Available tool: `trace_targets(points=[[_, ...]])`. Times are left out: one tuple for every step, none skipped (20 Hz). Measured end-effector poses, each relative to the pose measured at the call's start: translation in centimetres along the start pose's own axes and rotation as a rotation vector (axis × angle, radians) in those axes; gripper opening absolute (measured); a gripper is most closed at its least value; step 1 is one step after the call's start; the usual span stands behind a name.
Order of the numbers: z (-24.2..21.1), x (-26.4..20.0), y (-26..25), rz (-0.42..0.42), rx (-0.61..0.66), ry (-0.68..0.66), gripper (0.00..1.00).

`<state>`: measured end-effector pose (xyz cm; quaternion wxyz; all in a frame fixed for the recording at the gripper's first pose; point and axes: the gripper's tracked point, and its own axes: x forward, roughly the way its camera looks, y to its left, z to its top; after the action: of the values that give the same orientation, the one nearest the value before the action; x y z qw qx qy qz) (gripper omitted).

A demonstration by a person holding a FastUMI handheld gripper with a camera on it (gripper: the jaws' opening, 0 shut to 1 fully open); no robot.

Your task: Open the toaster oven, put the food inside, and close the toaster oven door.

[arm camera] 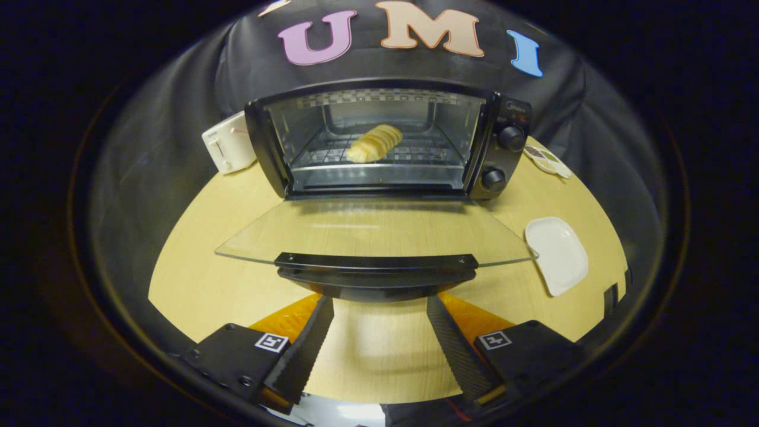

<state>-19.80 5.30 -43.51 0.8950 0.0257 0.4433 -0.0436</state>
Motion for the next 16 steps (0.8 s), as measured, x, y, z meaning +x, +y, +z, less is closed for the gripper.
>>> trace_targets(points=[[0.8,0.0,0.1,0.001,0.012,-0.013,1.00],[1.5,0.0,0.1,0.001,0.018,-0.025,1.00],[2.1,0.0,0.1,0.000,0.018,-0.035,1.00],[2.7,0.1,-0.1,-0.003,0.014,-0.043,1.00],[3.2,0.1,-0.2,-0.006,0.010,-0.049,1.00],[3.7,0.1,-0.2,-0.007,0.007,-0.055,1.00],[4.1,0.1,-0.1,-0.006,0.009,-0.061,1.00],[4.5,0.2,-0.2,-0.006,0.012,-0.066,1.00],[4.9,0.2,-0.1,-0.004,0.016,-0.072,1.00],[5.4,0.2,-0.1,-0.001,0.021,-0.077,1.00],[5.8,0.3,-0.1,0.001,0.024,-0.082,1.00],[6.3,0.3,0.0,0.001,0.027,-0.089,1.00],[6.8,0.3,-0.2,-0.003,0.027,-0.098,1.00],[7.2,0.4,-0.1,-0.003,0.027,-0.103,1.00],[7.5,0.4,-0.2,-0.004,0.019,-0.103,1.00],[7.8,0.4,-0.2,-0.005,0.015,-0.109,1.00]])
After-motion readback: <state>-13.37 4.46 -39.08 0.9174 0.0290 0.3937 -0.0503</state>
